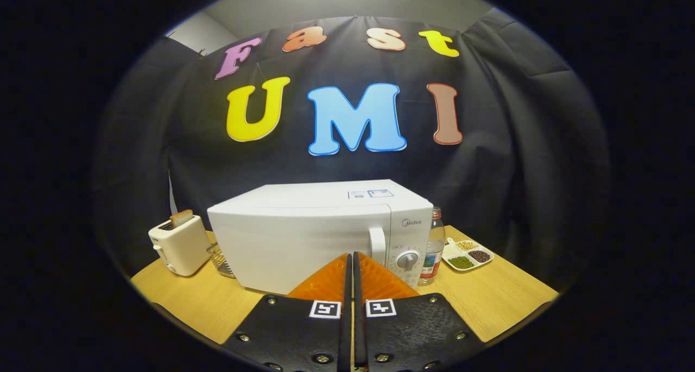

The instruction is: Open the microwave, put the food inside, and close the microwave door.

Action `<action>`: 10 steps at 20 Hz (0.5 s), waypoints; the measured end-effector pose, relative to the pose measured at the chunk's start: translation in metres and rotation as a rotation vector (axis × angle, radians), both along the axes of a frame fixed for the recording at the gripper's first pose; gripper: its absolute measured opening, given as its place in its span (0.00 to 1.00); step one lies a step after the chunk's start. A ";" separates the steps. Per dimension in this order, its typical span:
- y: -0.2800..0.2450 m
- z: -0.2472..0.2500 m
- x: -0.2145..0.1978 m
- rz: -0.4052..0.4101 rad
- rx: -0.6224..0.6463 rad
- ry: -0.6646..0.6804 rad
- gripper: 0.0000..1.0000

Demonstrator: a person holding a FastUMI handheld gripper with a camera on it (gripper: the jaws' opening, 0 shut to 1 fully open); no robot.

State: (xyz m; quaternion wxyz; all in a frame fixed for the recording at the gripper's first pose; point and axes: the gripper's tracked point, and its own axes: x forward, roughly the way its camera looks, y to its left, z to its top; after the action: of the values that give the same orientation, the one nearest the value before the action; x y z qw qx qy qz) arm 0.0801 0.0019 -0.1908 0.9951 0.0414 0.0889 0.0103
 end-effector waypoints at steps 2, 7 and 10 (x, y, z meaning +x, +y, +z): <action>0.005 0.028 -0.019 0.017 -0.018 -0.037 0.03; 0.021 0.088 -0.058 0.052 -0.018 -0.107 0.02; 0.030 0.115 -0.077 0.073 -0.015 -0.131 0.02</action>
State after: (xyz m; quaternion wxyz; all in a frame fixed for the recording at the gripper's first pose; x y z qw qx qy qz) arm 0.0036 0.0314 -0.0754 0.9980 0.0301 0.0252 0.0486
